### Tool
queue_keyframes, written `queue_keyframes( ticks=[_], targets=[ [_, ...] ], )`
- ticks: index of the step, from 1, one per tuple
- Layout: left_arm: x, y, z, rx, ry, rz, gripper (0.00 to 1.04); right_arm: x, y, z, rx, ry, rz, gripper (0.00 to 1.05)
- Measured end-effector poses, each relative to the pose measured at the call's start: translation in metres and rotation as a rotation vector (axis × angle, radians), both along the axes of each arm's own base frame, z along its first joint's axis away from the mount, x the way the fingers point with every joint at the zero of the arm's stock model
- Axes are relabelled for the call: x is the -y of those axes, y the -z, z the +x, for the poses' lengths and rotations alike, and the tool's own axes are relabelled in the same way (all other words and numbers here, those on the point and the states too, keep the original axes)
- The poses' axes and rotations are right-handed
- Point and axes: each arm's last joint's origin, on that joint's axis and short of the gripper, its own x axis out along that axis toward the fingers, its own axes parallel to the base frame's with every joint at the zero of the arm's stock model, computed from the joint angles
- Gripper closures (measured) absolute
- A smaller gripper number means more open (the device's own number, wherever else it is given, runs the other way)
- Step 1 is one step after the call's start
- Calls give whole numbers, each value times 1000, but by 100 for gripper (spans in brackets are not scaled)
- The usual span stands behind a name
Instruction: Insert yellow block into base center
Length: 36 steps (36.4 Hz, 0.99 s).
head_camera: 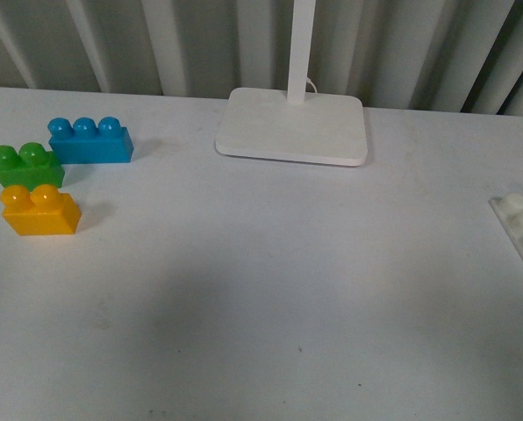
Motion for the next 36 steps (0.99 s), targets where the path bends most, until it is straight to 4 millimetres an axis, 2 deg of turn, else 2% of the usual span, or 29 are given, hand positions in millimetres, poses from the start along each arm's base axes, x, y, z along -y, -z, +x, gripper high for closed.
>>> queue_keyframes(
  ticks=[15,18,20,23,27,32,36],
  targets=[
    [0,0,0,0,0,0,6,0,1,0,-24,-16,9,9],
    [0,0,0,0,3,0,6,8,-7,5,-438,-151,132,9],
    [0,0,0,0,1,0,6,21,-15,17,-531,-149,199,9],
    [0,0,0,0,0,0,6,50,-28,43,-519,-103,191,9],
    [0,0,0,0,0,0,6,80,-33,73,-506,-46,153,9],
    [0,0,0,0,1,0,6,108,-21,111,-536,-25,118,9],
    [0,0,0,0,1,0,6,123,3,143,-606,-47,108,9]
  ],
)
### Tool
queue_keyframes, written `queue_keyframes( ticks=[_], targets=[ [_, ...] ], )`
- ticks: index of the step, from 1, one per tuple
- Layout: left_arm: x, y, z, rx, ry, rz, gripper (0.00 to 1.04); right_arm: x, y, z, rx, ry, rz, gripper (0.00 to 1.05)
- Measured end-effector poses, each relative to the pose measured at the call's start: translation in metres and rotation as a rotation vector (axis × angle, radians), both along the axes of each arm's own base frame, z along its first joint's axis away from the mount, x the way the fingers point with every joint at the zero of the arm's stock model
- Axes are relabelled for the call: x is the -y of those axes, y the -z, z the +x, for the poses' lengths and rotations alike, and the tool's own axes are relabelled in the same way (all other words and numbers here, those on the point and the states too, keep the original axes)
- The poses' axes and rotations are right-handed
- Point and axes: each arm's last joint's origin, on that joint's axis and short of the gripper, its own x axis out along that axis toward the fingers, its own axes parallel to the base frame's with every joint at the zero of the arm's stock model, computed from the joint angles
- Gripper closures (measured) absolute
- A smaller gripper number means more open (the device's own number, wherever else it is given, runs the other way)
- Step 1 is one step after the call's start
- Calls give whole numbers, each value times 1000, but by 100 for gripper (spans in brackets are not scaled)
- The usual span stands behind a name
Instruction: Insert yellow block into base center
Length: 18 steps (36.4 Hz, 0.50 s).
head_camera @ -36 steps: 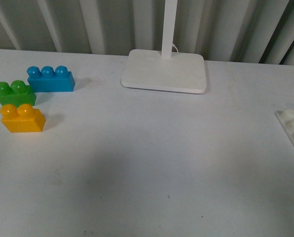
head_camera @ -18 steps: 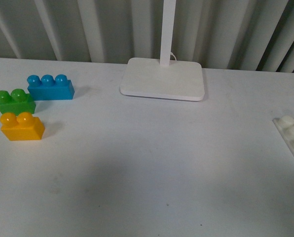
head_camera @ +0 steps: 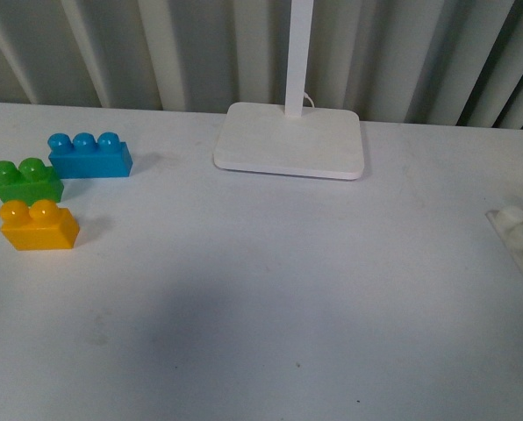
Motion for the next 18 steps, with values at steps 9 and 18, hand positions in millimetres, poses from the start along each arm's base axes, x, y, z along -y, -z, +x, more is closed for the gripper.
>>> queue_keyframes(
  ticks=[9,18],
  targets=[
    [0,0,0,0,0,0,6,7,59,53,-147,-38,-67,9],
    [0,0,0,0,0,0,6,-9,90,85,-230,-84,-85,9]
  ],
)
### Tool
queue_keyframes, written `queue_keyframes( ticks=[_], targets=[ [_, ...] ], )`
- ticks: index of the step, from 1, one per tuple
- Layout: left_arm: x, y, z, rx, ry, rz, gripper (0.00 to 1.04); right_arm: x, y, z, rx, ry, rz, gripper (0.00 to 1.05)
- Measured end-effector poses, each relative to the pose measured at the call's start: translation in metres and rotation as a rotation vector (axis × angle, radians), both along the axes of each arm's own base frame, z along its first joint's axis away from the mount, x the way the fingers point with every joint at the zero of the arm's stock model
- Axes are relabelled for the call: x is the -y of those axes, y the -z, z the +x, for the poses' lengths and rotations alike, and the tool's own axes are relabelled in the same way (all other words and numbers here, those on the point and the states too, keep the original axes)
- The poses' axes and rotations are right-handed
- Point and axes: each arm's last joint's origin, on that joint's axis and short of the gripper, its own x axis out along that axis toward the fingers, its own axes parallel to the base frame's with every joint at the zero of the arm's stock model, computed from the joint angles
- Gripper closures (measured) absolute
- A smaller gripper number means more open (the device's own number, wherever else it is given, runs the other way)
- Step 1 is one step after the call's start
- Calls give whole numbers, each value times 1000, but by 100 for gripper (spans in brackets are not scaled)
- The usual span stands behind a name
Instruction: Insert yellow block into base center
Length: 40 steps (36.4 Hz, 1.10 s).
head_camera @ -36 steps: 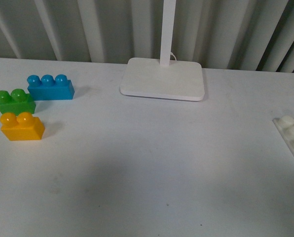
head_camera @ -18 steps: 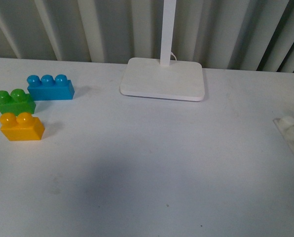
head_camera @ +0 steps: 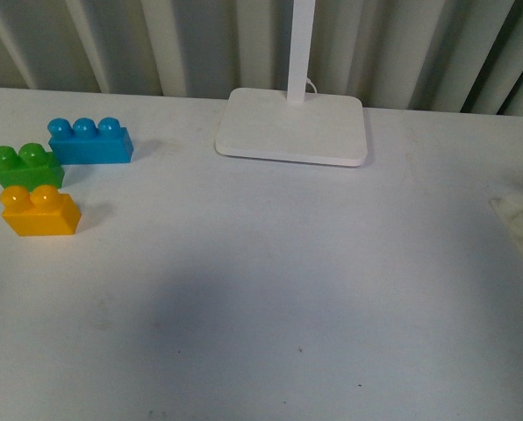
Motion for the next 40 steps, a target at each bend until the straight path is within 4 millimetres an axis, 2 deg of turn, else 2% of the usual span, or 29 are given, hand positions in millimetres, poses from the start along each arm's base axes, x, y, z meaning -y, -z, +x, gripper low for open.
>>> queue_keyframes(
  ticks=[5,10,18,26,40],
  targets=[
    [0,0,0,0,0,0,6,-7,18,10,-60,33,33,9],
    [0,0,0,0,0,0,6,-9,24,14,-75,64,62,9],
    [0,0,0,0,0,0,6,-18,27,19,-91,73,60,9],
    [0,0,0,0,0,0,6,-41,26,25,-94,57,58,9],
    [0,0,0,0,0,0,6,-142,25,40,-120,-27,93,9]
  ],
)
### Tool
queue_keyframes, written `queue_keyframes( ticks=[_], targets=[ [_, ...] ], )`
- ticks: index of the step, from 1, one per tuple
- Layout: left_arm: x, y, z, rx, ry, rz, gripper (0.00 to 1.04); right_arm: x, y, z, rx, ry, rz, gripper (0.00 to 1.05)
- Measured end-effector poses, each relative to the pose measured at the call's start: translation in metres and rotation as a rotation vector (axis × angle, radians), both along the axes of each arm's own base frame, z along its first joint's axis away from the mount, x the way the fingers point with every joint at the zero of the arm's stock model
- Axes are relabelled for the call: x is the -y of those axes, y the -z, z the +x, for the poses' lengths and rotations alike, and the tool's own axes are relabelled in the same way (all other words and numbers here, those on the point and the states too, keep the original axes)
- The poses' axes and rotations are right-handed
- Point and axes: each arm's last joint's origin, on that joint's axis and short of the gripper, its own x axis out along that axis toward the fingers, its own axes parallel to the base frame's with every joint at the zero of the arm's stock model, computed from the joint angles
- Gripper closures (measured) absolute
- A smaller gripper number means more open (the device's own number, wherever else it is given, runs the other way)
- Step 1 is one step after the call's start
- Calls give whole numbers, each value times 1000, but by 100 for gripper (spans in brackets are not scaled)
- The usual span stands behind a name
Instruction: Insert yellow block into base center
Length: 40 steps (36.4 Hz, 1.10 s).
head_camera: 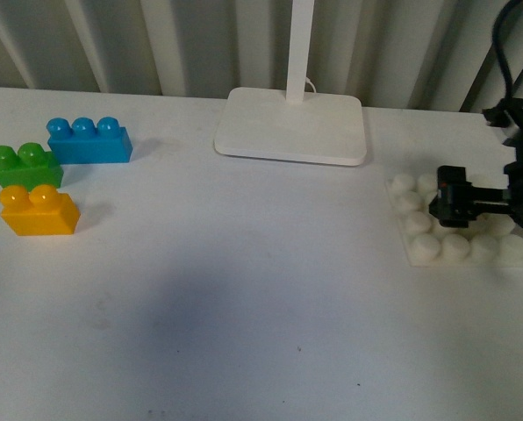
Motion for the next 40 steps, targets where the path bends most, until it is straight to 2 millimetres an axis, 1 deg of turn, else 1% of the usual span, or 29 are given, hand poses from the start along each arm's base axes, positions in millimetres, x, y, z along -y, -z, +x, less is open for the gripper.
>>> queue_keyframes(
  ticks=[4,9,14,20,26,27,36,40],
  targets=[
    [0,0,0,0,0,0,6,-24,0,5,-3,-11,4,9],
    [0,0,0,0,0,0,6,-66,0,11,-6,-37,25,9],
    [0,0,0,0,0,0,6,-107,0,13,-10,-83,32,9],
    [0,0,0,0,0,0,6,-140,-1,12,-13,-111,47,9],
    [0,0,0,0,0,0,6,-164,-2,13,-22,-112,68,9],
    [0,0,0,0,0,0,6,-193,-4,14,-36,-124,112,9],
    [0,0,0,0,0,0,6,-221,-5,10,-53,-159,164,9],
    [0,0,0,0,0,0,6,-236,-7,7,-75,-170,201,9]
  ],
)
